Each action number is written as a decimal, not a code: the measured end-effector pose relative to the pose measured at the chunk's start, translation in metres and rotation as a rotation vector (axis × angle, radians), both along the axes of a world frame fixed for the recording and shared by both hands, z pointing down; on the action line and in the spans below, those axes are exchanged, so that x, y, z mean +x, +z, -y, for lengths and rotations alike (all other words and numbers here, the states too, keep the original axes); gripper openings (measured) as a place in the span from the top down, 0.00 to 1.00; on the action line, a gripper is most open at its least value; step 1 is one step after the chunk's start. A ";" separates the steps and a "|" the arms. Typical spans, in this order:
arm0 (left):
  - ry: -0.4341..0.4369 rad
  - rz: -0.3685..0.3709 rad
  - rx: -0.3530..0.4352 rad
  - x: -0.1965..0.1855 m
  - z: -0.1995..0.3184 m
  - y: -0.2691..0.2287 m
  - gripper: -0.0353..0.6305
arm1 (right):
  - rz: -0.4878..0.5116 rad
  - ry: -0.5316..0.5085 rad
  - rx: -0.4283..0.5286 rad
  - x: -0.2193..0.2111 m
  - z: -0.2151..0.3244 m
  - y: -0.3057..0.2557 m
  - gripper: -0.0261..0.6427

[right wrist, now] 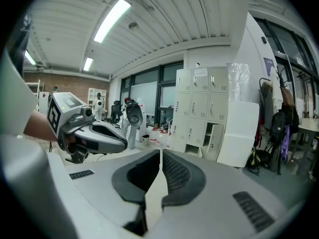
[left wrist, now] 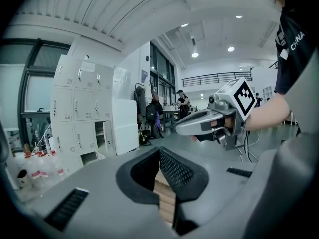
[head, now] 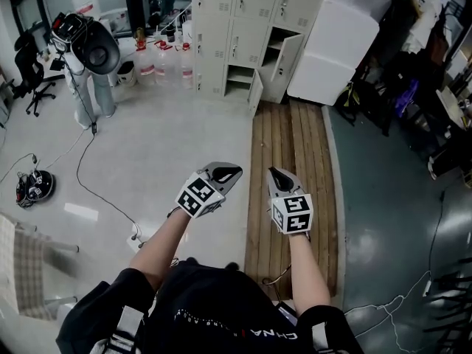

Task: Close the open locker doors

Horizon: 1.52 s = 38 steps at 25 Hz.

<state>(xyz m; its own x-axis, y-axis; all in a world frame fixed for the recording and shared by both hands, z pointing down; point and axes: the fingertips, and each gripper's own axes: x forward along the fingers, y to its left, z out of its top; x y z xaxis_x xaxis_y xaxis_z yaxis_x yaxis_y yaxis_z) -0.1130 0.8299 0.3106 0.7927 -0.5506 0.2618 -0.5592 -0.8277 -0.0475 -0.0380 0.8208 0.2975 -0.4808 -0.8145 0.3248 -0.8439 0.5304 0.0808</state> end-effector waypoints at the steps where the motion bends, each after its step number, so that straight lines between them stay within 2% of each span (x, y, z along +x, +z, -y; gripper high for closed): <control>1: 0.000 0.002 0.001 0.001 0.000 0.000 0.91 | 0.002 -0.001 -0.001 0.002 0.000 0.000 0.90; 7: -0.002 0.025 0.013 0.015 -0.001 0.003 0.91 | 0.019 -0.007 -0.050 0.025 0.004 0.008 0.90; 13: -0.006 0.057 0.024 0.042 0.008 0.010 0.91 | -0.043 -0.046 -0.071 0.053 0.015 0.020 0.90; 16: -0.033 0.083 0.030 0.052 0.011 0.018 0.91 | -0.084 -0.049 -0.050 0.064 0.020 0.027 0.90; 21: -0.093 0.089 0.034 0.045 0.028 0.022 0.91 | -0.006 -0.052 -0.076 0.070 0.036 0.030 0.90; 27: -0.166 0.060 0.012 0.020 0.079 0.038 0.91 | -0.001 -0.023 -0.120 0.064 0.075 0.054 0.90; 33: -0.195 0.035 -0.032 -0.012 0.162 0.051 0.91 | -0.020 0.009 -0.140 0.047 0.147 0.059 0.90; 38: -0.164 0.022 -0.040 -0.031 0.242 0.048 0.91 | -0.018 0.053 -0.157 0.031 0.217 0.057 0.90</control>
<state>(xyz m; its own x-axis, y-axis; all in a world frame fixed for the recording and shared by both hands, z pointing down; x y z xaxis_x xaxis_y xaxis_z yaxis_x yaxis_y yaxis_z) -0.1444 0.5877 0.3582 0.6869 -0.6609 0.3023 -0.6863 -0.7268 -0.0296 -0.0069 0.6034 0.3548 -0.4314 -0.7772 0.4581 -0.8703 0.4922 0.0156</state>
